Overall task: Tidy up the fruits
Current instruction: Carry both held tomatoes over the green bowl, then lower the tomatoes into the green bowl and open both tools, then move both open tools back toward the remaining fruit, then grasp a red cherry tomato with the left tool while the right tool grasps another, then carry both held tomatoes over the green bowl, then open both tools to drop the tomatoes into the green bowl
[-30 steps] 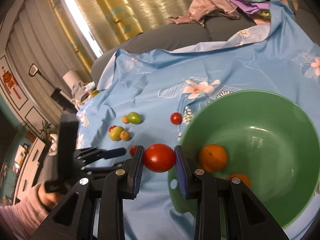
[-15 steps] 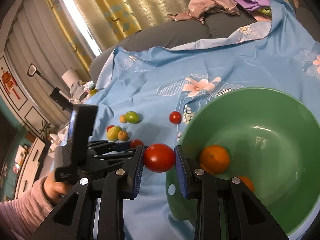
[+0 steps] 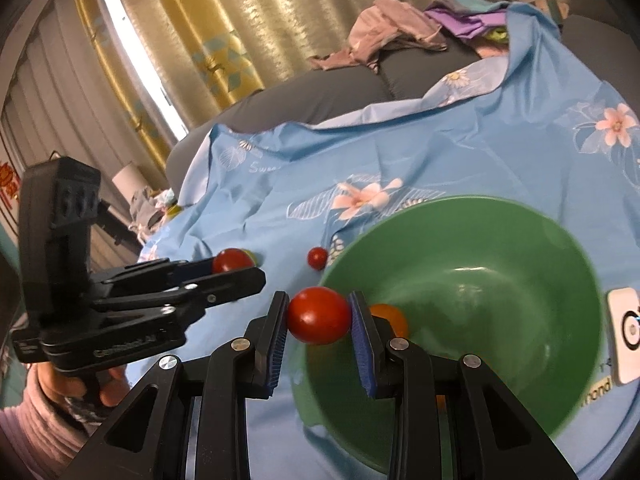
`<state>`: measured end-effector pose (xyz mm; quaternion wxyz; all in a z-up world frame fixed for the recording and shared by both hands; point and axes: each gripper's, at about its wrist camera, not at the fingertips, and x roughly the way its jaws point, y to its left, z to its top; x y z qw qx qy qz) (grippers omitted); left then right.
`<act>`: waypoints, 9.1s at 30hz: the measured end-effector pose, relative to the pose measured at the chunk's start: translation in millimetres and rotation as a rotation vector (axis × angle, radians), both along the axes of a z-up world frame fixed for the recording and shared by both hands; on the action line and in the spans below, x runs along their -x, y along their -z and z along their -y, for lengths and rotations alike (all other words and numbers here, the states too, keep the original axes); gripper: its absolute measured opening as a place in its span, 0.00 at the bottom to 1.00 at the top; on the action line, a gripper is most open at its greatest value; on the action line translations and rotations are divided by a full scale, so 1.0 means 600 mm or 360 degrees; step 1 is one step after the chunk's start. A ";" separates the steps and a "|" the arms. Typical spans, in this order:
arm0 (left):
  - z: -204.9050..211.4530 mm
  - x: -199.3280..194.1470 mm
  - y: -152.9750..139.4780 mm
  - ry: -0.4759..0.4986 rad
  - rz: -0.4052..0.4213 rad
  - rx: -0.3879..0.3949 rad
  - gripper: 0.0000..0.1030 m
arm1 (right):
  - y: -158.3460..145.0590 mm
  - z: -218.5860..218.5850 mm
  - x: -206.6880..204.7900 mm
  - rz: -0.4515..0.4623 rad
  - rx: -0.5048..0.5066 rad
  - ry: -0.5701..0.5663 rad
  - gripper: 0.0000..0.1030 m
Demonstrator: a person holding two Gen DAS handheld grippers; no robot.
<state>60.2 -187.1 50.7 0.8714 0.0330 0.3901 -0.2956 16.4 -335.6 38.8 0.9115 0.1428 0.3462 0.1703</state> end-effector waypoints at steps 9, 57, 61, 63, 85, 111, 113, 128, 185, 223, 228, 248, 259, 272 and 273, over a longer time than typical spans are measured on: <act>0.078 0.001 0.001 0.0179 -0.0022 -0.0029 0.30 | 0.001 0.048 0.014 -0.0006 0.0037 0.0143 0.32; -0.156 0.075 0.022 -0.0443 -0.0078 -0.0126 0.86 | -0.026 0.010 0.055 -0.0044 0.0226 0.0188 0.41; -0.232 0.102 0.046 -0.0601 -0.0153 -0.0096 0.85 | -0.026 -0.030 0.051 -0.0053 0.0236 0.0093 0.41; -0.251 0.110 0.053 -0.0635 -0.0172 -0.0087 0.85 | -0.025 -0.059 0.046 -0.0064 0.0235 0.0021 0.41; -0.347 0.118 0.107 -0.0699 -0.0282 0.0069 0.84 | 0.042 -0.227 -0.021 -0.0276 0.0344 -0.0357 0.41; -0.365 -0.044 0.090 -0.0673 -0.0166 0.0076 0.82 | 0.090 -0.234 -0.250 -0.0373 0.0842 0.0092 0.41; -0.364 -0.052 0.091 -0.0667 -0.0169 0.0073 0.82 | 0.104 -0.228 -0.266 -0.0438 0.0859 0.0132 0.41; -0.352 -0.110 0.115 -0.0657 -0.0323 0.0051 0.61 | 0.121 -0.229 -0.247 -0.0506 0.0516 -0.0054 0.28; -0.284 0.011 0.044 -0.0475 -0.0110 -0.0042 0.23 | 0.046 -0.198 -0.094 -0.0242 0.0168 -0.0278 0.28; 0.001 0.063 -0.051 0.0007 0.0099 -0.0119 0.24 | -0.030 0.018 0.031 -0.0001 0.0001 0.0105 0.28; 0.039 0.052 -0.046 0.0074 0.0085 -0.0136 0.24 | -0.024 0.045 0.034 -0.0008 -0.0005 0.0160 0.28; 0.137 0.010 0.016 0.0246 -0.0051 -0.0223 0.24 | 0.020 0.106 0.021 -0.0114 -0.0027 0.0289 0.28; 0.147 0.000 0.035 0.0255 -0.0086 -0.0271 0.25 | 0.029 0.110 0.015 -0.0144 -0.0020 0.0304 0.28; 0.130 -0.001 0.035 0.0195 -0.0071 -0.0299 0.52 | 0.031 0.107 0.015 -0.0197 0.0019 0.0363 0.29; 0.126 0.001 0.033 0.0182 -0.0066 -0.0300 0.53 | 0.032 0.107 0.015 -0.0199 0.0020 0.0366 0.32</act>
